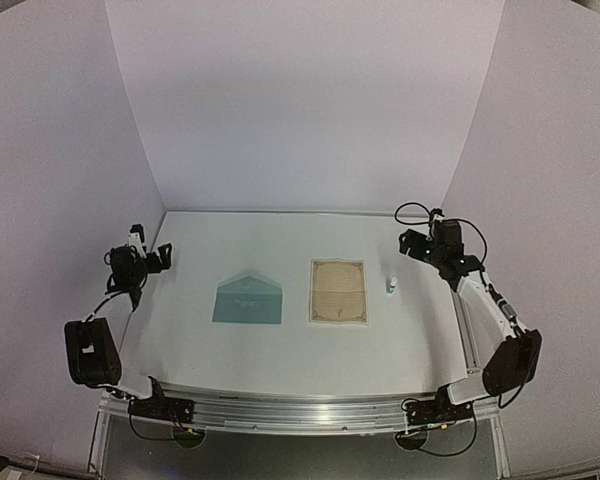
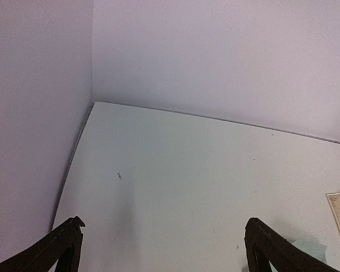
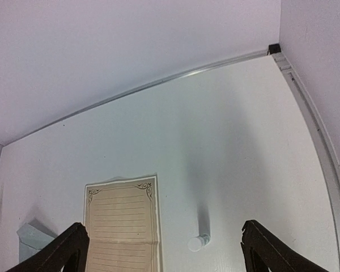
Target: Place the letter into the envelope and seal it
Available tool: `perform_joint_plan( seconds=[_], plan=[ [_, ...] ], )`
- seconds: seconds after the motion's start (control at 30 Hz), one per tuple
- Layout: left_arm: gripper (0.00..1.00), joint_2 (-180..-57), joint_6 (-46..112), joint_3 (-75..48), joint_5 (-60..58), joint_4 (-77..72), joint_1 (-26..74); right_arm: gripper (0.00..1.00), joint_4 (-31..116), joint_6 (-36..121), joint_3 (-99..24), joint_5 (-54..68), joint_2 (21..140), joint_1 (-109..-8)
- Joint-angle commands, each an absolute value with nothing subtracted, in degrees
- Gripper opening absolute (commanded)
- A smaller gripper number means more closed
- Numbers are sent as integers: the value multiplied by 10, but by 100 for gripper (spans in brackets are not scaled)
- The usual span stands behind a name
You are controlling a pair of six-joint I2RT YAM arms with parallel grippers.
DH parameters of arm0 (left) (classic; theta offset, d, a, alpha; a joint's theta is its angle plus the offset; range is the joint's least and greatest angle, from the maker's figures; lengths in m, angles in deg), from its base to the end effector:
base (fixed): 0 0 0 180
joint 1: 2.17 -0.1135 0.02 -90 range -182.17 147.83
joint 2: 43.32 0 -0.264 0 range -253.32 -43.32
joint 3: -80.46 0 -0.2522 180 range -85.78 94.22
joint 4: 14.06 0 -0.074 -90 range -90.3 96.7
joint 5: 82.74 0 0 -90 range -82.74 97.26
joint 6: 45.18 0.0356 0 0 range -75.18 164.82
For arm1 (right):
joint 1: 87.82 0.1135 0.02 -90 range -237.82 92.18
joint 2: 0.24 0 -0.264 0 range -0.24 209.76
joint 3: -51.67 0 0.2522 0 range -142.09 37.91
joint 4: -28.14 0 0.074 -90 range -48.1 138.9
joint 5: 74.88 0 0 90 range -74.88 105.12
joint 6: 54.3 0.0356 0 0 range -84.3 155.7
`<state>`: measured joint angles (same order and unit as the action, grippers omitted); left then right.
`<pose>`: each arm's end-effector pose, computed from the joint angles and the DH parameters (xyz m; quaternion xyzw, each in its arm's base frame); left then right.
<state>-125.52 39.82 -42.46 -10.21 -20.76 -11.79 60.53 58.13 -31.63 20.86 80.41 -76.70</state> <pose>0.3123 0.0421 0.2339 -0.0139 0.8065 -0.0998 0.5825 0.3187 0.0590 0.3314 0.1101 0.8571 0.1032 0.4925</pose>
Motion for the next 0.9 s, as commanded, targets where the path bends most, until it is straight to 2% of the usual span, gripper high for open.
perform_joint_plan(
  seconds=[0.0,0.1,0.2,0.33,0.43,0.6,0.77,0.87],
  plan=[
    [99,-1250,468,-278,-205,43,-60,92,712,634,-402,169,897,-740],
    [99,-1265,587,-227,-140,125,65,88,747,642,-453,182,960,-717],
    [99,-1300,682,-184,-112,177,171,80,785,654,-514,169,1028,-706],
    [94,-1365,813,-133,-88,232,296,71,826,665,-581,138,1112,-701],
    [89,-1408,889,-114,-51,200,364,70,831,673,-607,119,1155,-701],
    [88,-1490,1023,-114,-10,73,442,70,833,679,-650,92,1230,-701],
    [86,-1551,1124,-141,-10,-71,465,70,833,682,-689,73,1282,-701],
    [83,-1580,1163,-144,-14,-103,471,70,832,682,-698,58,1300,-701]
  ],
)
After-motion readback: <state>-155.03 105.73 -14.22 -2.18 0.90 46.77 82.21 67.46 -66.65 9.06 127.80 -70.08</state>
